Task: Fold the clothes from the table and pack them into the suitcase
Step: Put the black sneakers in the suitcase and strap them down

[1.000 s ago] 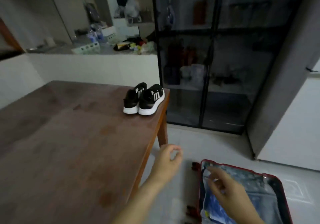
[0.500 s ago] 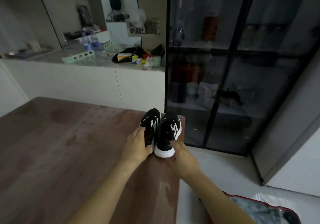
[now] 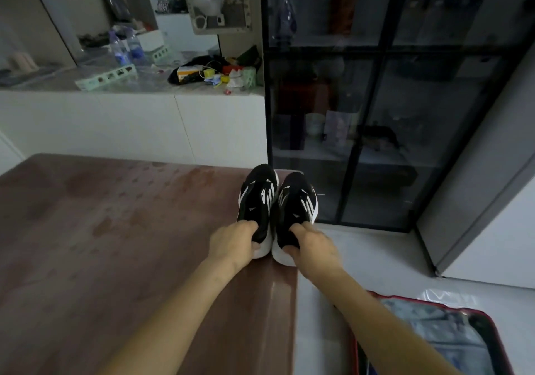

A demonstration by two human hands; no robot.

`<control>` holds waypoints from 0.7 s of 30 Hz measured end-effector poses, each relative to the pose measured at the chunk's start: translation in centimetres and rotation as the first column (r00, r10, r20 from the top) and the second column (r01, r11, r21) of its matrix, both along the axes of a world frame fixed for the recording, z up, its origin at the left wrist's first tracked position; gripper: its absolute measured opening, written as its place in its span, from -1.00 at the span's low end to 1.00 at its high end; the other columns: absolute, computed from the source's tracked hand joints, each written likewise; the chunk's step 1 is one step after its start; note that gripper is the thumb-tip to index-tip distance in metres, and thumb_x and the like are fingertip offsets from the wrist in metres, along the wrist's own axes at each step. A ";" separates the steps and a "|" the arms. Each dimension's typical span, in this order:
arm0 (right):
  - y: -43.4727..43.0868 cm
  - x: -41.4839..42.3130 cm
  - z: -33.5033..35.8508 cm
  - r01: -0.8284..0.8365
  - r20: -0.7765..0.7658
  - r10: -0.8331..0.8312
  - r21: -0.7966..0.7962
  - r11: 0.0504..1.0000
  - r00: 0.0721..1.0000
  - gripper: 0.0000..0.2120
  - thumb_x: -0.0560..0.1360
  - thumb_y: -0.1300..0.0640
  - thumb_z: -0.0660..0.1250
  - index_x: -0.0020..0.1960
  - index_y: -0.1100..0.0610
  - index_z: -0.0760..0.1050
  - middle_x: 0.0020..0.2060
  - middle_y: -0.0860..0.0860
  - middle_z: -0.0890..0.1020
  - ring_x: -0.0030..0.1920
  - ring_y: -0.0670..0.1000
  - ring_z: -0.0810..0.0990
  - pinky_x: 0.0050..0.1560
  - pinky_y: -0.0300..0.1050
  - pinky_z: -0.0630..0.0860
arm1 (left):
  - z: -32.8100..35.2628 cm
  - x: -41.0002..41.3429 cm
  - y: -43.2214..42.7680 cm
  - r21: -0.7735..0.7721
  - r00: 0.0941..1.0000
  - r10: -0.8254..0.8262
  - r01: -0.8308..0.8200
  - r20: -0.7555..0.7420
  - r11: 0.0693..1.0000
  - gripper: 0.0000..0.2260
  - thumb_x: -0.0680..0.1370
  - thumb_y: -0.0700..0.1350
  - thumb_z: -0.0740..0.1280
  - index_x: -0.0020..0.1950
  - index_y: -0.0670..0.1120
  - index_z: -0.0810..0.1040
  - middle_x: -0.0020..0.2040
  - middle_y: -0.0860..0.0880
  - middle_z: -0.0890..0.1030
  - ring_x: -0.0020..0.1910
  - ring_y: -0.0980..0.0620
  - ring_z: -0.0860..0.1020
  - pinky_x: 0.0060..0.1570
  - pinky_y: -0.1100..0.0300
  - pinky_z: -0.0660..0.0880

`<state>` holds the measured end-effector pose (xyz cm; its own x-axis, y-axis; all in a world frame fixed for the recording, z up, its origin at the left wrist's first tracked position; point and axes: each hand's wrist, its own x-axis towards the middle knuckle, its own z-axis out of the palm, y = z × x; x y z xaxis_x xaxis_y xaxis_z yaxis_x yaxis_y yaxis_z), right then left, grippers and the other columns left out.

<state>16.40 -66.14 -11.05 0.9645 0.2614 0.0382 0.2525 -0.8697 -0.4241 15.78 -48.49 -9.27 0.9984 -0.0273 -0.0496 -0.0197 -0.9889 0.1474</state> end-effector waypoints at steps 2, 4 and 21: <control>-4.1 -2.9 -0.4 0.034 0.060 -0.040 0.103 0.994 0.997 -0.72 0.51 0.03 0.32 0.18 0.10 0.46 0.05 0.03 0.50 0.05 0.12 0.52 -0.04 -0.04 0.47 | 0.5 -2.0 -3.4 0.020 0.991 -0.094 0.093 0.097 0.996 -0.84 0.54 0.02 0.31 -0.05 -0.05 0.45 -0.07 0.01 0.53 -0.07 -0.10 0.55 -0.25 0.11 0.41; -8.9 -6.3 -0.9 0.082 0.101 -0.098 0.152 0.985 0.990 -0.73 0.48 0.08 0.37 0.15 0.13 0.50 0.02 0.04 0.53 -0.03 0.14 0.54 -0.15 -0.04 0.45 | 1.3 -4.1 -8.0 0.008 0.969 -0.177 0.178 0.171 0.984 -0.84 0.53 0.04 0.31 -0.02 -0.03 0.47 -0.03 0.01 0.54 -0.04 -0.13 0.54 -0.22 0.10 0.39; -42.1 -45.5 -29.1 0.191 -0.521 -0.196 -0.065 0.979 0.830 -0.60 0.31 -0.14 0.32 0.10 -0.02 0.47 -0.02 0.00 0.52 -0.04 0.10 0.59 -0.22 -0.12 0.37 | -27.5 -38.2 -42.2 -0.137 0.759 -0.391 0.378 -0.520 0.916 -0.85 0.56 0.00 0.27 0.04 -0.04 0.43 0.10 -0.02 0.52 0.12 -0.13 0.52 0.01 0.02 0.44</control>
<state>-29.10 -108.24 -40.16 0.8708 0.0648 -0.4873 -0.1782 -0.8822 -0.4358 -22.45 -90.70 -36.74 0.7217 -0.4105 -0.5574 -0.3103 -0.9116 0.2695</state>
